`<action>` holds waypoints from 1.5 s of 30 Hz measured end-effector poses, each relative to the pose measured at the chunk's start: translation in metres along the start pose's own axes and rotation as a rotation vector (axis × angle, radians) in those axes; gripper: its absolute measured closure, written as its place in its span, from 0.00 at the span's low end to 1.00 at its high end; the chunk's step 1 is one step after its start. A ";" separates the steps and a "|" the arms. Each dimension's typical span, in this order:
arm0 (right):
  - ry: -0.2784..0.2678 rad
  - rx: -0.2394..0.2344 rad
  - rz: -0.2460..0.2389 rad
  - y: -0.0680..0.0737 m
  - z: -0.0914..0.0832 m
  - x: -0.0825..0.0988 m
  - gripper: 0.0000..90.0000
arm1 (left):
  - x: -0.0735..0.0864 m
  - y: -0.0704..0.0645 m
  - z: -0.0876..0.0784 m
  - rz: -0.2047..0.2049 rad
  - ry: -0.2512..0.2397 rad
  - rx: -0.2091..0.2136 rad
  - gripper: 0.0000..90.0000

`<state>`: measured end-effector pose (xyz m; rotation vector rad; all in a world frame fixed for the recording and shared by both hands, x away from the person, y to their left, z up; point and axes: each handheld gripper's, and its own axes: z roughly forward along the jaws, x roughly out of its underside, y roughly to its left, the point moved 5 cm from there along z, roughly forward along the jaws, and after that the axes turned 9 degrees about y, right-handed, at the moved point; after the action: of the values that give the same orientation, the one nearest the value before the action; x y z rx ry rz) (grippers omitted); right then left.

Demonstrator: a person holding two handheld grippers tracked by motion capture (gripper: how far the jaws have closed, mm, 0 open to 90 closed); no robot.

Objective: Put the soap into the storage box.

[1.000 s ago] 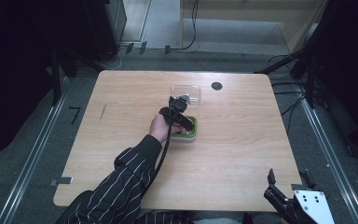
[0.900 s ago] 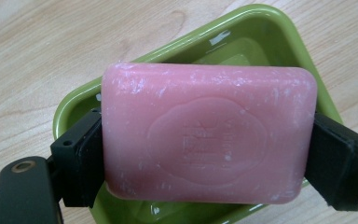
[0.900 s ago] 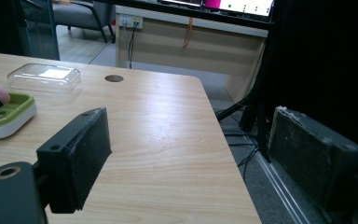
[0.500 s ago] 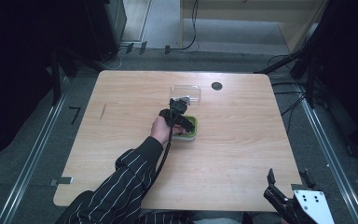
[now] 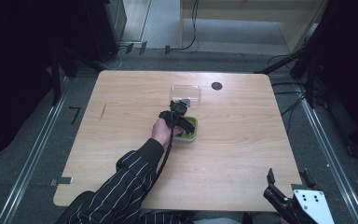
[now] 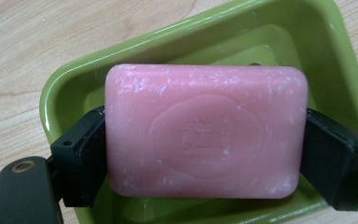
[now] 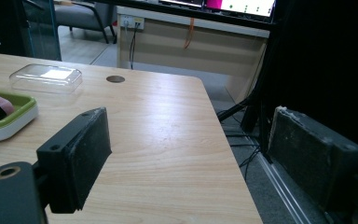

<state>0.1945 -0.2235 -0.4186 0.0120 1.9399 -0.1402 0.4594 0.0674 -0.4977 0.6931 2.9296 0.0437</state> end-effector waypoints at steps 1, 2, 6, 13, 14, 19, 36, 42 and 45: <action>0.000 0.000 0.001 0.000 0.000 0.000 0.14 | 0.000 0.000 -0.001 -0.001 0.001 0.001 0.15; 0.000 -0.001 0.000 0.000 0.000 0.000 0.14 | 0.000 0.000 -0.001 -0.001 0.001 0.002 0.15; 0.002 -0.002 0.001 0.000 0.002 0.000 0.14 | 0.000 0.000 -0.003 -0.005 -0.002 -0.002 0.14; 0.002 -0.015 0.003 0.001 0.005 0.000 0.14 | 0.002 0.000 -0.011 0.001 -0.032 -0.007 0.12; 0.001 -0.016 0.000 0.001 0.005 -0.001 0.14 | 0.003 0.000 -0.012 -0.003 -0.038 -0.005 0.11; -0.001 -0.016 0.000 0.003 0.004 -0.001 0.14 | 0.007 0.004 -0.016 -0.010 -0.041 0.017 0.09; -0.006 -0.014 -0.003 0.003 0.003 -0.002 0.14 | 0.023 0.007 -0.032 0.008 -0.048 0.047 0.08; -0.008 -0.016 -0.009 0.005 0.003 -0.003 0.14 | 0.037 0.009 -0.033 0.018 -0.038 0.050 0.08; -0.008 -0.017 -0.009 0.006 0.003 -0.003 0.14 | 0.045 0.012 -0.034 0.027 -0.038 0.049 0.08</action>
<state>0.1984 -0.2180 -0.4173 -0.0083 1.9332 -0.1300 0.4202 0.0981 -0.4686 0.7318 2.8941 -0.0391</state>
